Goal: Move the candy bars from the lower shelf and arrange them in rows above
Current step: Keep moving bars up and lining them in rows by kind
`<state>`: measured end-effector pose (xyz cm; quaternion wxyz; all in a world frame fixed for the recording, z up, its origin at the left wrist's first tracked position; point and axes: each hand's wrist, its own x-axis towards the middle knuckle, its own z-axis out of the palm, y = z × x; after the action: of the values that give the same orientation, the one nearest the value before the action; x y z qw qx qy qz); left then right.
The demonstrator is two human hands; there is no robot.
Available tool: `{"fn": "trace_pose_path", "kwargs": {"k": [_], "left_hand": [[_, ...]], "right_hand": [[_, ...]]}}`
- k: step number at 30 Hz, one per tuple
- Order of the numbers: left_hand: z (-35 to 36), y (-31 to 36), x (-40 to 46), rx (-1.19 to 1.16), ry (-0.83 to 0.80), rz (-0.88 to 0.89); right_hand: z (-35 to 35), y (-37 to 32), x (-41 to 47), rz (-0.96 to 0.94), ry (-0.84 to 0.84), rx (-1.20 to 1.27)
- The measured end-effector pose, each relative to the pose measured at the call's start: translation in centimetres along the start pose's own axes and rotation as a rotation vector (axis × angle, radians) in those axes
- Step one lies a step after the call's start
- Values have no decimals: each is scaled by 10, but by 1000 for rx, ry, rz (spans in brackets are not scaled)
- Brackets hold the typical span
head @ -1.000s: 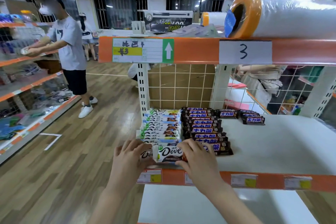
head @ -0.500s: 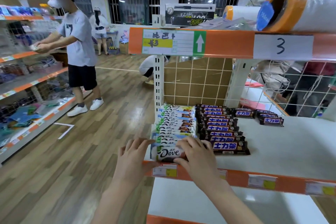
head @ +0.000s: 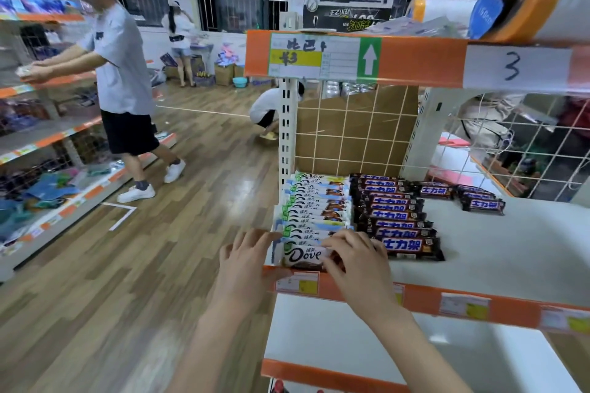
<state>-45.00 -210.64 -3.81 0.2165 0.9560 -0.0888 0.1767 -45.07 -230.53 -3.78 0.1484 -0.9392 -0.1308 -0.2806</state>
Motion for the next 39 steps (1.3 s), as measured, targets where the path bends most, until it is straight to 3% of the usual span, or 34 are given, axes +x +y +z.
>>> {"fn": "trace_pose_path", "kwargs": {"k": [7,13,21,32,39], "left_hand": [[2,12,-5,-12,10,-39],[1,23,-6,45,18,-85],[6,48,-5,85,-57,-81],[9,99,-41,37,1,-119],[23,145,-84,-36,-78,-95]], "right_hand": [[-18,8,-6,145,-130,72],[-34,18,-15,281,-142,177],[-51,32,-23,323,-188,233],[-91,58,-76,372,-56,317],[-116,80,-120,406,-51,377]]}}
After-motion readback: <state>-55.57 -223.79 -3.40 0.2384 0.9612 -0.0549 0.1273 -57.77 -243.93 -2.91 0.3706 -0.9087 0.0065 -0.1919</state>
